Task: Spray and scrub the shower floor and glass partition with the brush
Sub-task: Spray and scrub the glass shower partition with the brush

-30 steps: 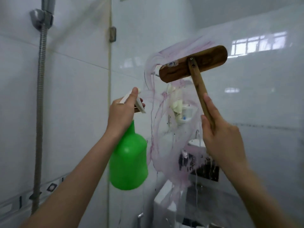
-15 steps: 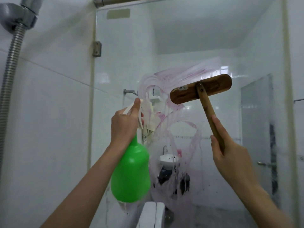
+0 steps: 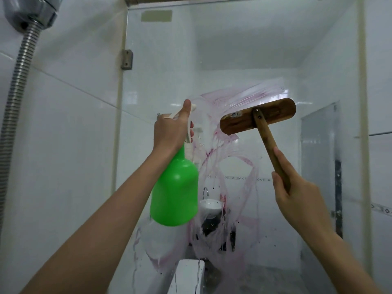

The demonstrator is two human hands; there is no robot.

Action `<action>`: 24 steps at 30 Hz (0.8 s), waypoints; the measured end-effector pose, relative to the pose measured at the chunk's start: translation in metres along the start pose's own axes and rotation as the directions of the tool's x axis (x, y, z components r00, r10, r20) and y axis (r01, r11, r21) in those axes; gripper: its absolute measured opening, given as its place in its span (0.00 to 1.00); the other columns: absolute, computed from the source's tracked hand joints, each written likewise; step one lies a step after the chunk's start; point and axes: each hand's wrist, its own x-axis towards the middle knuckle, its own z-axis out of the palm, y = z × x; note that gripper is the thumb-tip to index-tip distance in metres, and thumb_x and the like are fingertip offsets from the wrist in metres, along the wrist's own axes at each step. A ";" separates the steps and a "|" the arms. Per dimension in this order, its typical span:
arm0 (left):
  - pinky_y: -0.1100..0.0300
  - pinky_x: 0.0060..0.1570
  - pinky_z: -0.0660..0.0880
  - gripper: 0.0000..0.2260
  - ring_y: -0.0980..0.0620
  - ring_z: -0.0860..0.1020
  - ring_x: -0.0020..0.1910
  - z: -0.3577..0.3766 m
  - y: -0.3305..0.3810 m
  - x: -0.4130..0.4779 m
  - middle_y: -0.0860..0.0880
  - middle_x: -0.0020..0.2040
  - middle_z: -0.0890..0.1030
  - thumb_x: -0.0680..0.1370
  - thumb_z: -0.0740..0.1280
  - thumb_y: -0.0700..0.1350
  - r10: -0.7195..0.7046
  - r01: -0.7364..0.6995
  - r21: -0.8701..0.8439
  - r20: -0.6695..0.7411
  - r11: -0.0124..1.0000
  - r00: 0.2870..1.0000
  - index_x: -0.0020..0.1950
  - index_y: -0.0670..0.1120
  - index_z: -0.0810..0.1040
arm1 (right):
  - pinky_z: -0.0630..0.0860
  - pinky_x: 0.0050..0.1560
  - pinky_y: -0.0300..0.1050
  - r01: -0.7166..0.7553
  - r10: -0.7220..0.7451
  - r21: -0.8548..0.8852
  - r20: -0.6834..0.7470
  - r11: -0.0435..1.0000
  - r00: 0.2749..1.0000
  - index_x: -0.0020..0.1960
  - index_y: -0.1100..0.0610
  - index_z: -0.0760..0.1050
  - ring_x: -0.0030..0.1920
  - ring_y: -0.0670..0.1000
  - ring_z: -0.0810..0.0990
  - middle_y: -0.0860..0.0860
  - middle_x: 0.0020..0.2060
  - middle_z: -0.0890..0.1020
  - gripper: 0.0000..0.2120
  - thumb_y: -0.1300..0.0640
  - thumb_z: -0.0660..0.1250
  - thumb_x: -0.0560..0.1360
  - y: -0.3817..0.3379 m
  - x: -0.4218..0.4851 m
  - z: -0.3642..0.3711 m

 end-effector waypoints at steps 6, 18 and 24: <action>0.46 0.55 0.80 0.23 0.48 0.85 0.36 0.013 0.030 0.012 0.49 0.32 0.85 0.80 0.60 0.64 -0.010 0.011 -0.055 0.005 0.998 1.000 0.36 0.52 0.84 | 0.77 0.23 0.45 -0.012 0.012 -0.010 -0.005 1.000 1.000 0.74 0.36 0.50 0.22 0.52 0.73 0.51 0.25 0.75 0.30 0.54 0.60 0.80 0.003 0.005 -0.008; 0.48 0.54 0.81 0.23 0.50 0.83 0.33 0.036 0.048 0.009 0.52 0.29 0.82 0.81 0.60 0.64 -0.019 0.019 -0.016 0.054 1.000 0.998 0.38 0.50 0.84 | 0.74 0.24 0.45 -0.096 0.101 -0.055 0.105 0.994 0.989 0.74 0.34 0.46 0.22 0.50 0.71 0.53 0.25 0.74 0.30 0.53 0.57 0.81 -0.002 -0.017 -0.019; 0.57 0.43 0.79 0.25 0.53 0.80 0.28 0.029 0.046 0.008 0.50 0.30 0.81 0.82 0.59 0.62 -0.025 0.025 0.001 -0.001 1.000 1.000 0.35 0.46 0.80 | 0.72 0.26 0.44 0.010 -0.005 -0.170 0.032 0.985 0.999 0.78 0.42 0.43 0.27 0.52 0.74 0.54 0.29 0.73 0.28 0.55 0.52 0.83 -0.040 0.076 -0.027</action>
